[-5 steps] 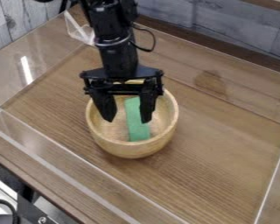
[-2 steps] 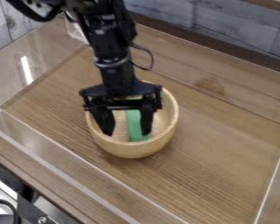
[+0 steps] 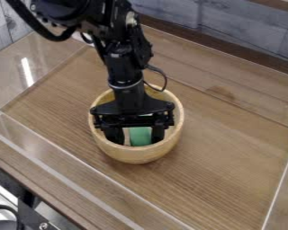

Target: Move green object from inside the wooden bowl to the table next to it

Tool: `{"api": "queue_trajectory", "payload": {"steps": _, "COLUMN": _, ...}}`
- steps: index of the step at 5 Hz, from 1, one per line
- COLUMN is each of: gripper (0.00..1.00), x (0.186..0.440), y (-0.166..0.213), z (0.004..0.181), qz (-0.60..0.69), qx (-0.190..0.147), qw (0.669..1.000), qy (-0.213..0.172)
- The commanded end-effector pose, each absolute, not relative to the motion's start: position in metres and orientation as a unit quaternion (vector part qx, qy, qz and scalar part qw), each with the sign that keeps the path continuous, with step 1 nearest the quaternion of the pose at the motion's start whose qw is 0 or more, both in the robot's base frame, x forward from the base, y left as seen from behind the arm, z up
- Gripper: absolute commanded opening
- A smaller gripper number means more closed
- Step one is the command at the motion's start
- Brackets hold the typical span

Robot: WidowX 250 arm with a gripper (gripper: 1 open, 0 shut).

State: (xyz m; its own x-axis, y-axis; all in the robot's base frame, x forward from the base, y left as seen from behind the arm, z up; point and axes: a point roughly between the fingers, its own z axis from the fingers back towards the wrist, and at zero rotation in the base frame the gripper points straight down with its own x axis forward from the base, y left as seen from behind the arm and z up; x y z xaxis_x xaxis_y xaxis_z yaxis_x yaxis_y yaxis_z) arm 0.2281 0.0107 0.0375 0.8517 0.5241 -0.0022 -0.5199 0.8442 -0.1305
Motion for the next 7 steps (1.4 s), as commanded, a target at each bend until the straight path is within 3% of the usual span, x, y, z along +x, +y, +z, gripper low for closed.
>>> {"api": "queue_trajectory", "payload": {"steps": 1, "gripper": 1.00, "x": 0.232, "y": 0.014, "z": 0.037, "qz": 0.298, "qx": -0.057, "qw": 0.952, "qy": -0.030}}
{"api": "queue_trajectory", "payload": {"steps": 3, "gripper": 1.00, "x": 0.229, "y": 0.012, "z": 0.063, "qz": 0.253, "qx": -0.055, "qw": 0.966, "qy": -0.026}}
{"api": "queue_trajectory", "payload": {"steps": 5, "gripper": 1.00, "x": 0.259, "y": 0.021, "z": 0.042, "qz": 0.348, "qx": -0.052, "qw": 0.936, "qy": -0.036}}
{"api": "queue_trajectory", "payload": {"steps": 7, "gripper": 1.00, "x": 0.267, "y": 0.009, "z": 0.026, "qz": 0.349, "qx": -0.059, "qw": 0.935, "qy": -0.036}}
